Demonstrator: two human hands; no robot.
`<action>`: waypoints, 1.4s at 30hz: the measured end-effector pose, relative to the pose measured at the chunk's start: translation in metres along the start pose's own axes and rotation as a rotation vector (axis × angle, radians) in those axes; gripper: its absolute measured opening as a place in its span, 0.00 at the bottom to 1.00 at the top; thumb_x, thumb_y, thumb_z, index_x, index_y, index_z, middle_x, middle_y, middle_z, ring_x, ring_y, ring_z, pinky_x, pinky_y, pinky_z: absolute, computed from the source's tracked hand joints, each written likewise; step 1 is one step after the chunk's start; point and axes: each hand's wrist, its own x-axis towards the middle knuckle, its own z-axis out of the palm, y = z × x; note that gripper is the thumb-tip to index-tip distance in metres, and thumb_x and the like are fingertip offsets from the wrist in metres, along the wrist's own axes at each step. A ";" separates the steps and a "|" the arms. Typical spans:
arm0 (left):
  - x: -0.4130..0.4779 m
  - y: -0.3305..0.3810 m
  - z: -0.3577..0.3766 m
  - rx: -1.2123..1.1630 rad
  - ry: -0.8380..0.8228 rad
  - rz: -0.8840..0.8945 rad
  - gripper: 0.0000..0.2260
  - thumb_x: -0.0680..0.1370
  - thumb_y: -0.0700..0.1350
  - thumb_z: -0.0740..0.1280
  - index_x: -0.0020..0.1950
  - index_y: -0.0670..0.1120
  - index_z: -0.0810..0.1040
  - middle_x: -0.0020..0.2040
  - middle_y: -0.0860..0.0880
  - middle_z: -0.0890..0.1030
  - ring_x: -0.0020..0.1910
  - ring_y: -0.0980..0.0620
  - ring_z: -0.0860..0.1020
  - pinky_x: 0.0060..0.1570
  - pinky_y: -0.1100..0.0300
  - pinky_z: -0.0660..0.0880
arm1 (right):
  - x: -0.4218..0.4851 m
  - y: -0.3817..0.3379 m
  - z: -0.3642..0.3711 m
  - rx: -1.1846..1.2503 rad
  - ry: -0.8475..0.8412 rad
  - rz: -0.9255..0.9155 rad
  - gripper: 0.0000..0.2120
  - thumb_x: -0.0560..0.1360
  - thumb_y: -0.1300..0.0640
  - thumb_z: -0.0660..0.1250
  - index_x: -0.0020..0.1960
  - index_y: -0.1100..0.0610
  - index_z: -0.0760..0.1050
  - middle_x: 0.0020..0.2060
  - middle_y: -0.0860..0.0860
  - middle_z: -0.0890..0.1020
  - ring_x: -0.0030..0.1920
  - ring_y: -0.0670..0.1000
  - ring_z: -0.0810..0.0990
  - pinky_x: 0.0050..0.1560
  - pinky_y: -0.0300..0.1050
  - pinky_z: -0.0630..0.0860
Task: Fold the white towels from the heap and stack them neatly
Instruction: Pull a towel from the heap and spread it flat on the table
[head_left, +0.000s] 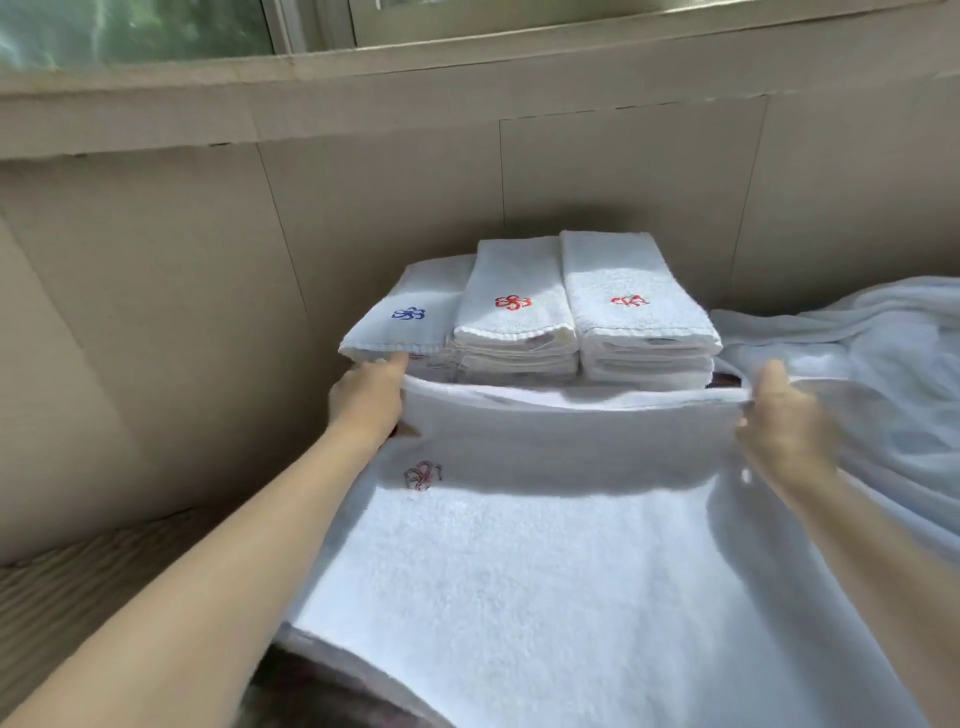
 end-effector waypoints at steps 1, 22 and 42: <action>-0.008 -0.002 0.004 -0.006 -0.009 0.003 0.12 0.76 0.37 0.57 0.57 0.47 0.69 0.47 0.41 0.79 0.44 0.41 0.75 0.37 0.54 0.66 | -0.009 0.002 -0.001 0.011 -0.032 -0.002 0.08 0.72 0.71 0.58 0.45 0.60 0.62 0.32 0.58 0.69 0.35 0.58 0.68 0.33 0.49 0.64; -0.144 -0.029 0.015 -0.084 -0.088 -0.258 0.13 0.76 0.36 0.54 0.56 0.47 0.71 0.55 0.48 0.75 0.54 0.45 0.72 0.46 0.54 0.67 | -0.130 0.018 -0.037 -0.107 0.018 -0.168 0.12 0.58 0.73 0.72 0.34 0.65 0.71 0.37 0.63 0.71 0.38 0.64 0.72 0.35 0.53 0.70; -0.030 -0.044 0.017 -0.826 -0.309 -0.496 0.18 0.76 0.38 0.69 0.65 0.41 0.73 0.62 0.44 0.75 0.58 0.47 0.74 0.58 0.58 0.69 | -0.138 -0.036 -0.014 -0.129 0.132 -0.702 0.16 0.75 0.53 0.54 0.34 0.57 0.75 0.32 0.50 0.78 0.35 0.56 0.80 0.59 0.64 0.71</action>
